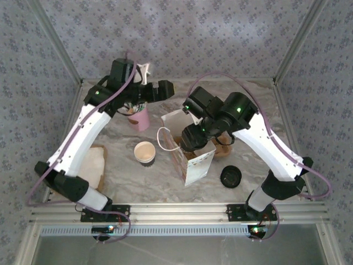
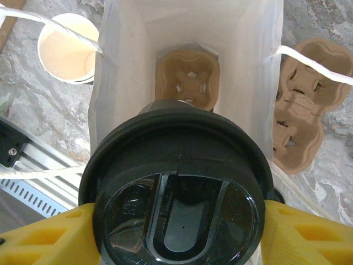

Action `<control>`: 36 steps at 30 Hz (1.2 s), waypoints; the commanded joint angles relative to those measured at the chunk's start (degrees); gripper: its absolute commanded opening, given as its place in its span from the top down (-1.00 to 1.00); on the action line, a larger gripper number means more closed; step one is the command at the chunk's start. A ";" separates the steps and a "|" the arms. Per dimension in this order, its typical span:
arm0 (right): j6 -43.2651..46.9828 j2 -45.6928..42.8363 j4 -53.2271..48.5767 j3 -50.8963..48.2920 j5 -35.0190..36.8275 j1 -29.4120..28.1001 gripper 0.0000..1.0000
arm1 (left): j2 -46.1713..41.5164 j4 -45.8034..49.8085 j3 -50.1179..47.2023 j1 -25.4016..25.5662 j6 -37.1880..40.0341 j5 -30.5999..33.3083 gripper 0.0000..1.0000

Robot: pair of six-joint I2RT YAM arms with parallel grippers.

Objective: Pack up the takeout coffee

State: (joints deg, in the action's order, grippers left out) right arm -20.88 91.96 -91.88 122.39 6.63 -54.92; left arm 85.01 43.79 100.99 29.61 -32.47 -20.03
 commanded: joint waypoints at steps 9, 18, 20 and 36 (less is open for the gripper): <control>0.54 2.37 -11.22 -3.89 -1.16 -0.65 -0.34 | -16.64 -1.67 -13.31 -0.86 0.15 4.29 -0.99; 0.23 4.21 -11.22 -5.57 -1.52 -0.56 -0.34 | -26.47 -2.47 -24.61 -0.82 -0.75 4.56 -0.99; 0.23 4.62 -11.22 -5.93 -1.67 -0.52 -0.34 | -28.51 -3.14 -27.01 -0.78 -0.93 4.27 -0.99; 0.32 7.33 -11.22 -8.13 -2.02 0.51 -0.34 | -37.98 -7.38 -38.75 -0.59 -2.09 0.36 -0.99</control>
State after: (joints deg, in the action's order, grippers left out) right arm -20.91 98.70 -91.90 114.87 4.89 -54.87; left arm 48.38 39.46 62.94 28.97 -33.76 -17.82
